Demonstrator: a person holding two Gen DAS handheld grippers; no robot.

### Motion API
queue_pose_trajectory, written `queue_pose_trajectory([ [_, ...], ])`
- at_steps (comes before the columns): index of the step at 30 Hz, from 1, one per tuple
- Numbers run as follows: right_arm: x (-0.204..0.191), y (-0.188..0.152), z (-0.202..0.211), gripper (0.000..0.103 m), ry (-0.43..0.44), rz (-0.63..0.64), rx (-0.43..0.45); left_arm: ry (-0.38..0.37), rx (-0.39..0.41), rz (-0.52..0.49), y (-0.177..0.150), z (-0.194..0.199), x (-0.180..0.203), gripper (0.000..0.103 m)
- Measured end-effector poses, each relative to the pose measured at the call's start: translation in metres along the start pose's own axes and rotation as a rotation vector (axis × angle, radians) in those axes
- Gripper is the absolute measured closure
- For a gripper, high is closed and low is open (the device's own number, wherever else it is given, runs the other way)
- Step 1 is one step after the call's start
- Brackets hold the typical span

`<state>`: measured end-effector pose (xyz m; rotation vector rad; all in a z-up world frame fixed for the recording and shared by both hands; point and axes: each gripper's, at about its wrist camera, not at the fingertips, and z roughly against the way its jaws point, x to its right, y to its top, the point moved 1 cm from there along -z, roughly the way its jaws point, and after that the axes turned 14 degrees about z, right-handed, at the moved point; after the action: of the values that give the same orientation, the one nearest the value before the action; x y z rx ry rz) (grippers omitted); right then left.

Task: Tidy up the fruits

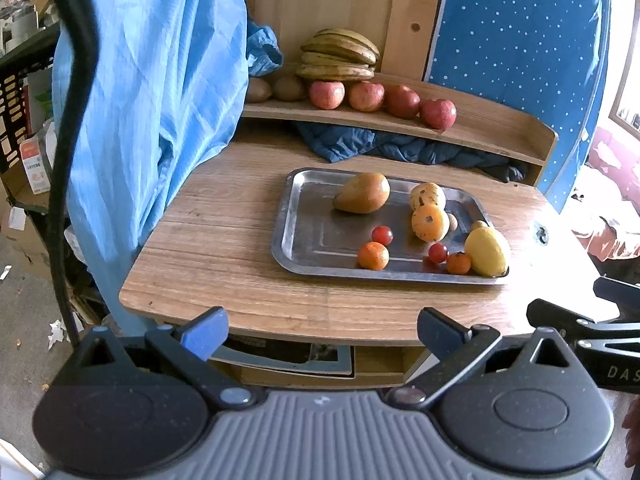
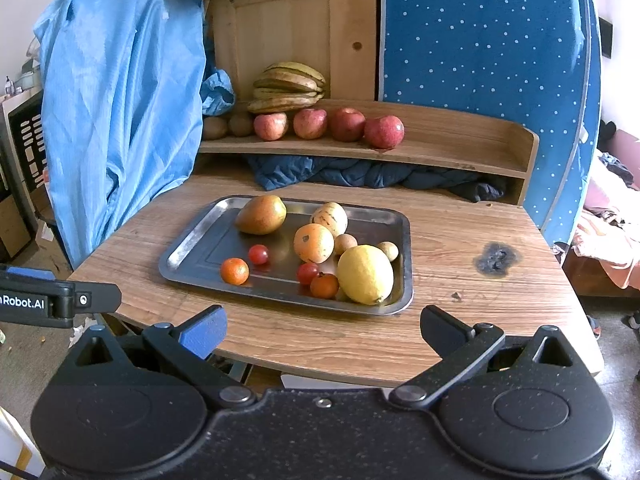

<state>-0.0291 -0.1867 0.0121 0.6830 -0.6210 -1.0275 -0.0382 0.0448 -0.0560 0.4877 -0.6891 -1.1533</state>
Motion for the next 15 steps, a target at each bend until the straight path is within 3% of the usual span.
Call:
queue_pose_trajectory([
  [15, 0.0001, 0.0009, -0.0023, 0.001, -0.002, -0.002, 0.005, -0.003, -0.002, 0.012, 0.0024, -0.0033, -0.0016, 0.000],
])
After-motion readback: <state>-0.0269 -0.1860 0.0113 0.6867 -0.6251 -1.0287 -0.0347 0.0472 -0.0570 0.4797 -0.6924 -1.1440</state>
